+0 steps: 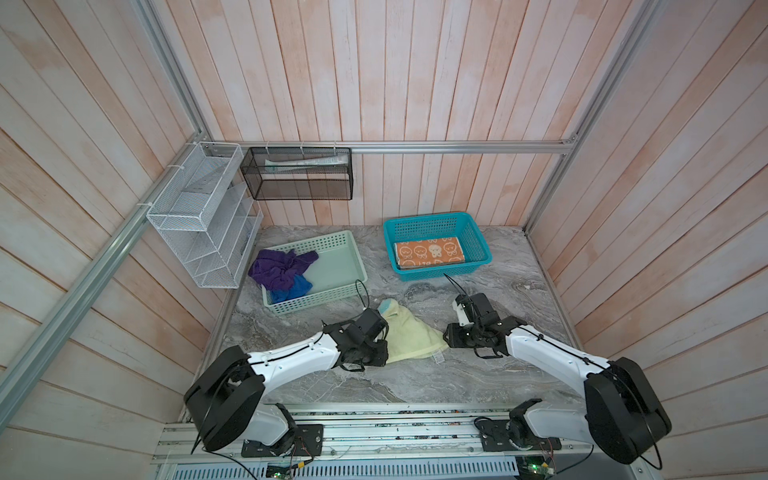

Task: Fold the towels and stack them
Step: 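Grasp two corners of the yellow towel with both grippers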

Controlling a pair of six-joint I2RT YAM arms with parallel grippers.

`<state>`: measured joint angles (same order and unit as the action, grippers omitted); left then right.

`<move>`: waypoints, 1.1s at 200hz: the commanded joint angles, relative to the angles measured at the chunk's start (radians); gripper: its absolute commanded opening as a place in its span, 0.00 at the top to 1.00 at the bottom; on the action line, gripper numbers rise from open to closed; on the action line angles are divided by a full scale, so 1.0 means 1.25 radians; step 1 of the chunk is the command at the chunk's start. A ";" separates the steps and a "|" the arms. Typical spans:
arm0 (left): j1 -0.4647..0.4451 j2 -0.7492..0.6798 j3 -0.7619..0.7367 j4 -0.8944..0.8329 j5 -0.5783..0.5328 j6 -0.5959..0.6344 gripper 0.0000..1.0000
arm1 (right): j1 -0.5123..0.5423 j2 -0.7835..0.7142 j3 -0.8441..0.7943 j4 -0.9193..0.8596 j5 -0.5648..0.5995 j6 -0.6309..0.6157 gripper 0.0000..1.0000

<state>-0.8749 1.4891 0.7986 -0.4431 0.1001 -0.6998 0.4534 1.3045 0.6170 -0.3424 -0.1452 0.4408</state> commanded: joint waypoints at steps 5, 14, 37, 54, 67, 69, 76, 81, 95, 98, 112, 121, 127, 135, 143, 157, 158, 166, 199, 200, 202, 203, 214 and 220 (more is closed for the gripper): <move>-0.026 0.072 0.040 0.001 -0.066 -0.045 0.56 | -0.020 0.049 -0.013 0.046 -0.068 -0.006 0.52; -0.029 0.084 0.047 0.005 -0.074 -0.048 0.55 | -0.020 0.075 -0.008 0.051 -0.068 -0.012 0.52; -0.030 0.099 0.063 0.006 -0.093 -0.041 0.53 | -0.020 0.116 0.008 0.069 -0.074 -0.017 0.52; -0.031 0.110 0.075 -0.017 -0.116 -0.033 0.51 | -0.020 0.135 0.020 0.078 -0.071 -0.022 0.51; -0.031 0.117 0.075 -0.026 -0.123 -0.027 0.50 | -0.020 0.153 0.032 0.079 -0.070 -0.029 0.51; -0.032 0.118 0.075 -0.026 -0.123 -0.027 0.50 | -0.020 0.155 0.034 0.079 -0.070 -0.030 0.51; -0.031 0.122 0.072 -0.026 -0.120 -0.026 0.50 | -0.020 0.166 0.038 0.079 -0.070 -0.033 0.51; -0.032 0.125 0.069 -0.025 -0.114 -0.027 0.50 | -0.020 0.173 0.041 0.079 -0.071 -0.035 0.51; -0.034 0.132 0.060 -0.021 -0.099 -0.034 0.50 | -0.020 0.192 0.045 0.079 -0.075 -0.039 0.51; -0.035 0.132 0.057 -0.019 -0.097 -0.036 0.50 | -0.020 0.196 0.043 0.081 -0.077 -0.039 0.52; -0.043 0.132 0.046 -0.013 -0.089 -0.044 0.53 | -0.020 0.208 0.041 0.086 -0.084 -0.040 0.56; -0.047 0.131 0.040 -0.010 -0.085 -0.048 0.56 | -0.020 0.212 0.040 0.088 -0.088 -0.040 0.61; -0.049 0.131 0.038 -0.011 -0.085 -0.049 0.58 | -0.019 0.213 0.040 0.089 -0.090 -0.039 0.64; -0.049 0.129 0.037 -0.017 -0.087 -0.051 0.64 | -0.018 0.212 0.040 0.088 -0.090 -0.039 0.70; -0.050 0.125 0.037 -0.022 -0.089 -0.049 0.73 | -0.016 0.208 0.041 0.086 -0.088 -0.039 0.75; -0.049 0.115 0.040 -0.024 -0.089 -0.045 0.85 | -0.014 0.198 0.043 0.083 -0.103 -0.034 0.83; -0.050 0.114 0.041 -0.023 -0.089 -0.045 0.86 | -0.014 0.197 0.044 0.084 -0.104 -0.033 0.83; -0.049 0.109 0.048 -0.024 -0.087 -0.043 0.92 | -0.013 0.187 0.046 0.082 -0.114 -0.031 0.88; -0.049 0.068 0.083 -0.048 -0.090 -0.027 1.00 | -0.008 0.122 0.066 0.044 -0.110 -0.024 1.00; -0.049 0.065 0.084 -0.049 -0.090 -0.026 1.00 | -0.008 0.119 0.067 0.042 -0.110 -0.024 1.00; -0.049 0.063 0.086 -0.053 -0.091 -0.023 1.00 | -0.008 0.114 0.068 0.040 -0.109 -0.024 1.00; -0.049 0.061 0.088 -0.054 -0.091 -0.023 1.00 | -0.007 0.111 0.068 0.038 -0.108 -0.024 1.00; -0.050 0.038 0.103 -0.066 -0.092 -0.005 1.00 | -0.007 0.080 0.076 0.019 -0.099 -0.023 1.00; -0.050 0.026 0.111 -0.071 -0.085 0.008 1.00 | -0.007 0.062 0.080 0.012 -0.101 -0.024 1.00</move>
<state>-0.9325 1.5974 0.8768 -0.4904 -0.0074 -0.7433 0.4381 1.4681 0.6891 -0.2489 -0.2745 0.4042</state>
